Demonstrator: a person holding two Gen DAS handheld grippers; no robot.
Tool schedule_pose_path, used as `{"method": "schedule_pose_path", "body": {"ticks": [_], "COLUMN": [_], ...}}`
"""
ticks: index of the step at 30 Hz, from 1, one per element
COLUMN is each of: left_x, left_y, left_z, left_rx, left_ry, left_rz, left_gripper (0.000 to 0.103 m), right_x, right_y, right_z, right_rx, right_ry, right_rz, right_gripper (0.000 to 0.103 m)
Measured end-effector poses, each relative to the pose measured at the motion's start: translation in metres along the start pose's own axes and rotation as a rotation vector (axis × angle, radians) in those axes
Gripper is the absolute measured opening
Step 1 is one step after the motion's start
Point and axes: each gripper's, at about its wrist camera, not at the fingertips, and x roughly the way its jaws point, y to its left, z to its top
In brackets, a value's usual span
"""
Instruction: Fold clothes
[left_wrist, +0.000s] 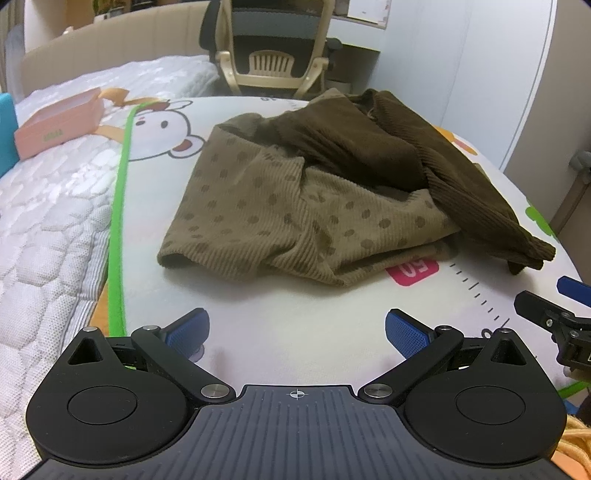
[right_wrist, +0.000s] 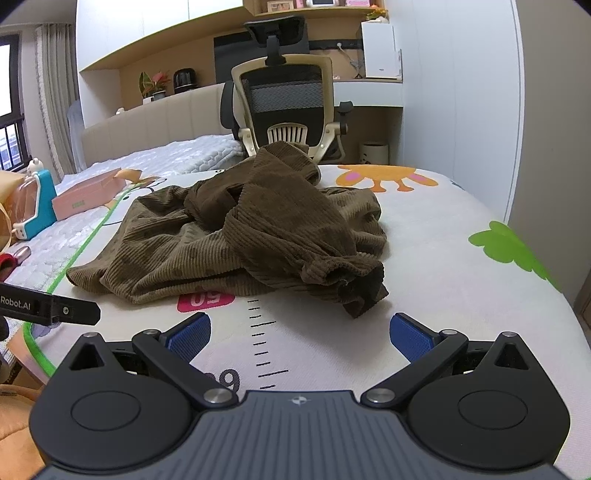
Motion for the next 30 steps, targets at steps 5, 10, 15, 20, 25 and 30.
{"method": "schedule_pose_path", "body": {"ticks": [5, 10, 15, 20, 25, 30], "left_x": [0.0, 0.014, 0.049, 0.101, 0.123, 0.114], "left_y": [-0.001, -0.002, 0.016, 0.028, 0.033, 0.069], "left_z": [0.008, 0.042, 0.098, 0.136, 0.157, 0.176], "left_rx": [0.048, 0.133, 0.12, 0.073, 0.146, 0.094], "left_ry": [-0.018, -0.004, -0.048, 0.016, 0.008, -0.111], "left_rz": [-0.101, -0.201, -0.269, -0.392, -0.477, -0.449], "left_gripper": [0.103, 0.103, 0.103, 0.103, 0.103, 0.103], "right_x": [0.005, 0.025, 0.061, 0.081, 0.077, 0.061], "right_y": [-0.008, -0.019, -0.03, -0.037, -0.027, -0.022], "right_z": [0.021, 0.051, 0.07, 0.05, 0.041, 0.07], "right_rx": [-0.02, 0.001, 0.049, 0.142, 0.213, 0.036], "right_ry": [0.053, 0.143, 0.225, 0.308, 0.274, 0.321], "right_rz": [0.123, 0.254, 0.224, 0.13, 0.027, 0.163], "right_gripper": [0.103, 0.103, 0.103, 0.103, 0.103, 0.103]}}
